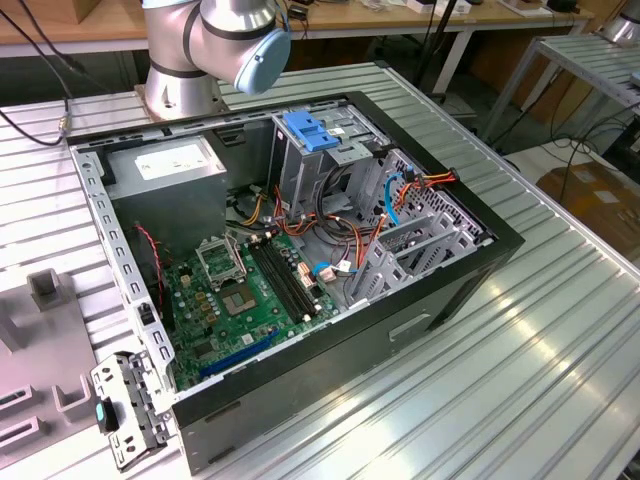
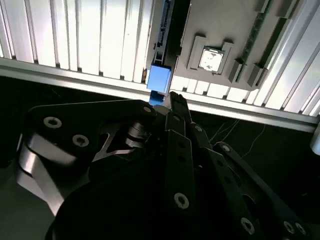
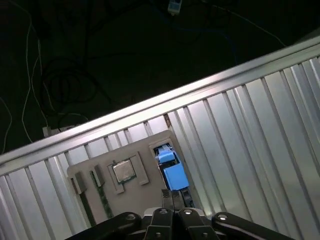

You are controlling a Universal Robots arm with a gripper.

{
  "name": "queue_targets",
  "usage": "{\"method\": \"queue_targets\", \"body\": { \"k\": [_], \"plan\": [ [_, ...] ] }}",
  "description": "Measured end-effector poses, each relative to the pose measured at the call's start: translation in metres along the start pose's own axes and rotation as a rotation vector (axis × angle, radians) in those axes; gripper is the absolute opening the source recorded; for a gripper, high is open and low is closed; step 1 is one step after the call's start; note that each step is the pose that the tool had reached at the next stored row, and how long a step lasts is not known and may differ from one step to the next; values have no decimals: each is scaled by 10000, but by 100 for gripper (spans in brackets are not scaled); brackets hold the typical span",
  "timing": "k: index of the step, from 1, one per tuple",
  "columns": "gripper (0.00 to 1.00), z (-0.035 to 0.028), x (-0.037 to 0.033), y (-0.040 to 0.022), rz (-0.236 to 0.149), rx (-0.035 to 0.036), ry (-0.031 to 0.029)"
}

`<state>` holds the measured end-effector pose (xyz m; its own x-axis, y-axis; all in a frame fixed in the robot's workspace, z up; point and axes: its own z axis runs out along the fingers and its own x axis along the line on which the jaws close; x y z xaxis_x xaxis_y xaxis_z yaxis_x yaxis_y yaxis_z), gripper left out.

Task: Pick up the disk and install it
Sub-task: 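Pick up the disk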

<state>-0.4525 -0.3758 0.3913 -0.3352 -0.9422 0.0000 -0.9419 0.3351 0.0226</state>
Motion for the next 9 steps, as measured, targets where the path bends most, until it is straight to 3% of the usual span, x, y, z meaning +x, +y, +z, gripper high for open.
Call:
{"method": "queue_targets", "body": {
  "k": [2, 9],
  "plan": [
    [11, 6, 0, 0, -484, 16, 5],
    [11, 6, 0, 0, -543, 16, 5]
  ]
}}
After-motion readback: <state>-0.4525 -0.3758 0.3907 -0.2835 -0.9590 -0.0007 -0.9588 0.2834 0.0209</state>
